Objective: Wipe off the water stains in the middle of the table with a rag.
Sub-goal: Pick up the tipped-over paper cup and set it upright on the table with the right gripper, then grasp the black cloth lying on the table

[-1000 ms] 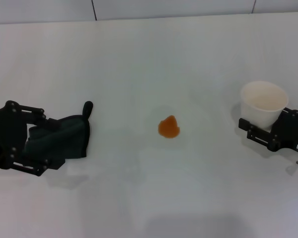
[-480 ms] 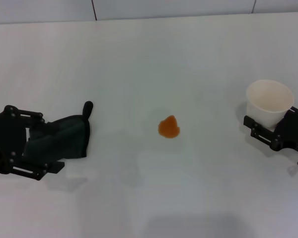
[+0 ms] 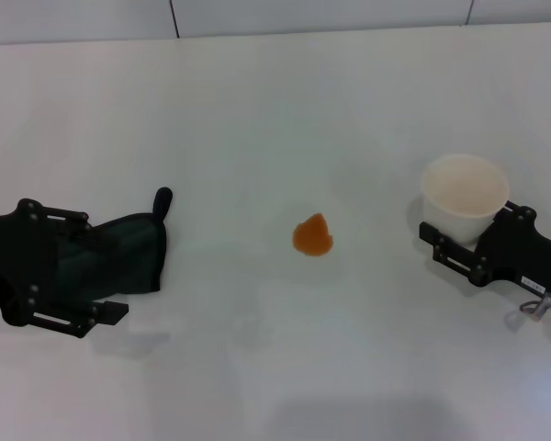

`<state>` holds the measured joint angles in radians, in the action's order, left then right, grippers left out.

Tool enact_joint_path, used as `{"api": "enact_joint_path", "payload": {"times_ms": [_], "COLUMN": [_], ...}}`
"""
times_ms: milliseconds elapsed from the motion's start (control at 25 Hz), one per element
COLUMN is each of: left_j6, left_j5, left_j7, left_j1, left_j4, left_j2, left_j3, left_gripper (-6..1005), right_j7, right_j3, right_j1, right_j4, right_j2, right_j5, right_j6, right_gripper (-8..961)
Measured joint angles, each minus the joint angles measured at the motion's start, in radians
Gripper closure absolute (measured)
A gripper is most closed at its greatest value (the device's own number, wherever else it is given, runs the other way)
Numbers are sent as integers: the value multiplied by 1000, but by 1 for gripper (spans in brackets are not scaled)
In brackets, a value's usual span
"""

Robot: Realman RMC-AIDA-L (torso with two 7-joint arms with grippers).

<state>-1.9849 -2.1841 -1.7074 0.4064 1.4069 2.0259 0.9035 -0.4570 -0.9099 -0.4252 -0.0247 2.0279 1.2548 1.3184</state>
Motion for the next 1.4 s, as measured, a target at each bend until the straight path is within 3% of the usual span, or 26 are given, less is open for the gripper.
{"api": "enact_joint_path", "payload": {"times_ms": [960, 1160, 1400], "left_j6": [2, 3, 3], "left_j5": [0, 0, 0], "left_j7": [2, 3, 3], "left_j1": [2, 1, -1], "left_j4": [0, 0, 0], "left_j2": [2, -1, -2], "left_j3": [0, 0, 0], "left_gripper": [191, 191, 191], "right_j7": [11, 10, 4], "right_j3": [1, 2, 2], "right_j1": [6, 8, 14], "right_j4": [11, 10, 8], "right_j2": [-1, -3, -8], "right_j5": [-2, -2, -2], "right_j6": [-36, -39, -41], "right_gripper": [296, 89, 86]}}
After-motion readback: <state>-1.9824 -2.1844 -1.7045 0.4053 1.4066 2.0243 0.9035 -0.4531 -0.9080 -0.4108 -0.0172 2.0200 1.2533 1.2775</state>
